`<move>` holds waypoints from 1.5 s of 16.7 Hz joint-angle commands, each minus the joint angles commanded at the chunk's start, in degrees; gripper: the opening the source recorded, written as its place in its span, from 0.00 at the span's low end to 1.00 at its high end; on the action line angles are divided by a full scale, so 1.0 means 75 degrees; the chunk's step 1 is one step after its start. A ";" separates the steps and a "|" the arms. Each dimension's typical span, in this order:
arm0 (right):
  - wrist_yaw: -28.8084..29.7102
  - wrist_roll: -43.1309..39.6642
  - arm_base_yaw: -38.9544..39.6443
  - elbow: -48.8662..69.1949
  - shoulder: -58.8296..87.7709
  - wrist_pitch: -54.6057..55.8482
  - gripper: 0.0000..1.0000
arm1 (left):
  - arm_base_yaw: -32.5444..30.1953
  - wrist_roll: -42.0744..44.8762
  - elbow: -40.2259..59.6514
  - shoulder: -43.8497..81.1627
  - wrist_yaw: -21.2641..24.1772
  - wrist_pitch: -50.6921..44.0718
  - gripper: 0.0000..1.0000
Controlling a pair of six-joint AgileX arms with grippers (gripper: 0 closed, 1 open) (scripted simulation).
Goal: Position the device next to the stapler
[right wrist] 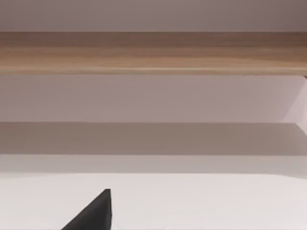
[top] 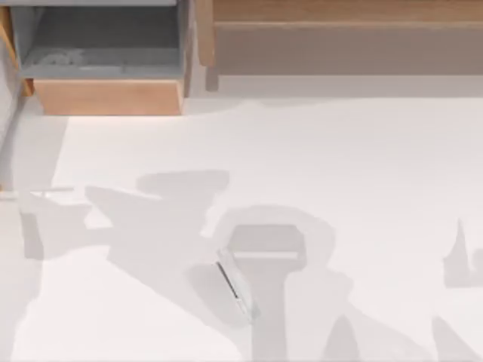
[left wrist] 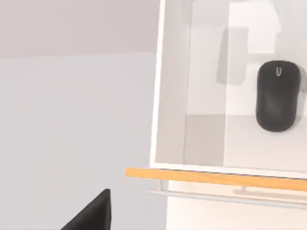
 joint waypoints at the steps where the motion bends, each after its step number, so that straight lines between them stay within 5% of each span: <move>1: 0.0000 0.0000 0.0000 0.0000 0.0000 0.0000 1.00 | 0.0045 0.0037 0.0645 0.0754 0.0061 -0.0359 1.00; 12: 0.0000 0.0000 0.0000 0.0000 0.0000 0.0000 1.00 | -0.0209 -0.0288 0.4830 0.6274 0.0927 -0.2439 1.00; 25: 0.0000 0.0000 0.0000 0.0000 0.0000 0.0000 1.00 | -0.0206 -0.0358 0.5038 0.6938 0.1075 -0.2203 1.00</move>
